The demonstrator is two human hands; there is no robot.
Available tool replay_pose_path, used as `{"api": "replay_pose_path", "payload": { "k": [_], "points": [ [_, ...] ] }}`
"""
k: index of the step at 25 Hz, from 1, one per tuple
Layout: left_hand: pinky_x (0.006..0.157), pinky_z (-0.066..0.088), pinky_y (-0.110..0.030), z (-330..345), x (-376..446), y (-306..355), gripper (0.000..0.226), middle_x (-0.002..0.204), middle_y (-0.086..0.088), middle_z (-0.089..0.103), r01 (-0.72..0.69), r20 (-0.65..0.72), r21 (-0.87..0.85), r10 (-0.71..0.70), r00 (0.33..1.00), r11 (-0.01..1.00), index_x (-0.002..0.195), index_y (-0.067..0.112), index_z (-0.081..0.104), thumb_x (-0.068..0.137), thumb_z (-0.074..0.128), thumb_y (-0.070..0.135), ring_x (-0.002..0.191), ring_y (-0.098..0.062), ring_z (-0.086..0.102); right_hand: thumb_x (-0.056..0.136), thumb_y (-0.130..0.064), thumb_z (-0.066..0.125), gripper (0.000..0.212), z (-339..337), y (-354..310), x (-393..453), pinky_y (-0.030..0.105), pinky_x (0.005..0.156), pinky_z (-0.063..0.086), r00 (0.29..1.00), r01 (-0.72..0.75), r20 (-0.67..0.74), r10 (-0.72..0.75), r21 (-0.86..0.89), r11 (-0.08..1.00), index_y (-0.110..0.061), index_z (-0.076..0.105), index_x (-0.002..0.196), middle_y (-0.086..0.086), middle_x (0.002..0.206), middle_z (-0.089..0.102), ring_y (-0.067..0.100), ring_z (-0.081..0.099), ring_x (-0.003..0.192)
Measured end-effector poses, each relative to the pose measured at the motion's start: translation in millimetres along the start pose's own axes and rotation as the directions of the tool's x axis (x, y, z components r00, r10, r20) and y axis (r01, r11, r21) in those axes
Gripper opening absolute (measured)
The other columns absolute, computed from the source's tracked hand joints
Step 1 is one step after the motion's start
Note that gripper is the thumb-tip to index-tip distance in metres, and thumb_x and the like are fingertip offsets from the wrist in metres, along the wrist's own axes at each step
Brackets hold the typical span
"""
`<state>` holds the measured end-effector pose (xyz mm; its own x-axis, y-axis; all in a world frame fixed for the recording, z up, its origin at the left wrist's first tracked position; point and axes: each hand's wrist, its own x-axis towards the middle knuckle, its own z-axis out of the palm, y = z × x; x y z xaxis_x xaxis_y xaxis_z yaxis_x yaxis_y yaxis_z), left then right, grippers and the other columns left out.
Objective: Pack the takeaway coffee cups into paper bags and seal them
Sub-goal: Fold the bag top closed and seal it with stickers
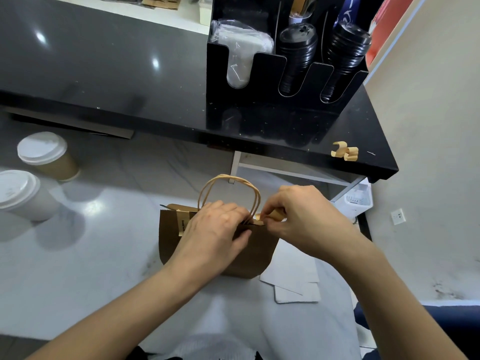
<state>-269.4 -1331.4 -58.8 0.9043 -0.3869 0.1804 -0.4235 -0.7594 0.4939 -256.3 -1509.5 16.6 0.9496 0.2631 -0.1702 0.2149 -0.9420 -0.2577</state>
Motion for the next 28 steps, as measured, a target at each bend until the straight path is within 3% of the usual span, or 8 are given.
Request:
{"api": "replay_pose_path", "payload": {
  "k": [10,14,18,24,28],
  "points": [
    [0.087,0.043,-0.03,-5.2,8.7,6.4,0.024,0.104,0.009,0.062,0.046,0.058,-0.008,-0.045,0.997,0.999,0.119,0.033,0.064,0.096,0.059,0.035,0.099,-0.016,0.052,0.091,-0.026,0.06,0.018,-1.5,-13.4,6.5,0.03,0.065,0.048,0.988,-0.108,0.105,0.114,-0.061,0.992,-0.026,0.078,0.097,0.002,0.086,0.072,0.023,0.064,0.08],
    [0.086,0.042,-0.033,-6.9,14.0,7.3,0.022,0.103,0.006,0.059,0.052,0.142,0.001,-0.052,0.989,0.999,0.115,0.034,0.068,0.097,0.055,0.038,0.098,-0.018,0.049,0.089,-0.028,0.061,0.019,0.9,-14.6,0.2,0.033,0.07,0.054,0.986,-0.136,0.091,0.138,-0.026,0.99,-0.03,0.077,0.099,-0.001,0.09,0.073,0.023,0.064,0.084],
    [0.083,0.04,-0.032,-7.7,15.1,7.5,0.021,0.103,0.007,0.057,0.056,0.158,0.004,-0.056,0.986,0.998,0.114,0.035,0.068,0.099,0.053,0.04,0.097,-0.018,0.048,0.089,-0.031,0.065,0.012,12.9,-13.7,-10.7,0.033,0.08,0.045,0.99,-0.123,-0.071,0.121,-0.017,0.992,-0.032,0.071,0.1,-0.008,0.099,0.066,0.019,0.06,0.097],
    [0.084,0.043,-0.033,-8.4,15.1,7.3,0.02,0.099,0.009,0.055,0.053,0.149,0.019,-0.055,0.987,0.998,0.111,0.035,0.069,0.1,0.054,0.041,0.095,-0.016,0.047,0.081,-0.025,0.071,0.01,49.0,-3.9,-31.7,0.04,0.07,0.043,0.945,-0.047,-0.32,0.063,0.057,0.997,-0.029,0.063,0.083,-0.007,0.078,0.058,0.019,0.058,0.075],
    [0.083,0.041,-0.032,-9.0,16.1,5.7,0.018,0.099,0.01,0.056,0.037,0.143,0.012,-0.039,0.989,0.999,0.11,0.035,0.069,0.099,0.055,0.039,0.094,-0.015,0.046,0.082,-0.024,0.07,0.004,71.4,0.6,-39.6,0.038,0.062,0.042,0.849,-0.013,-0.528,0.027,0.031,0.999,-0.027,0.07,0.083,-0.007,0.075,0.058,0.018,0.056,0.067]
  ]
}}
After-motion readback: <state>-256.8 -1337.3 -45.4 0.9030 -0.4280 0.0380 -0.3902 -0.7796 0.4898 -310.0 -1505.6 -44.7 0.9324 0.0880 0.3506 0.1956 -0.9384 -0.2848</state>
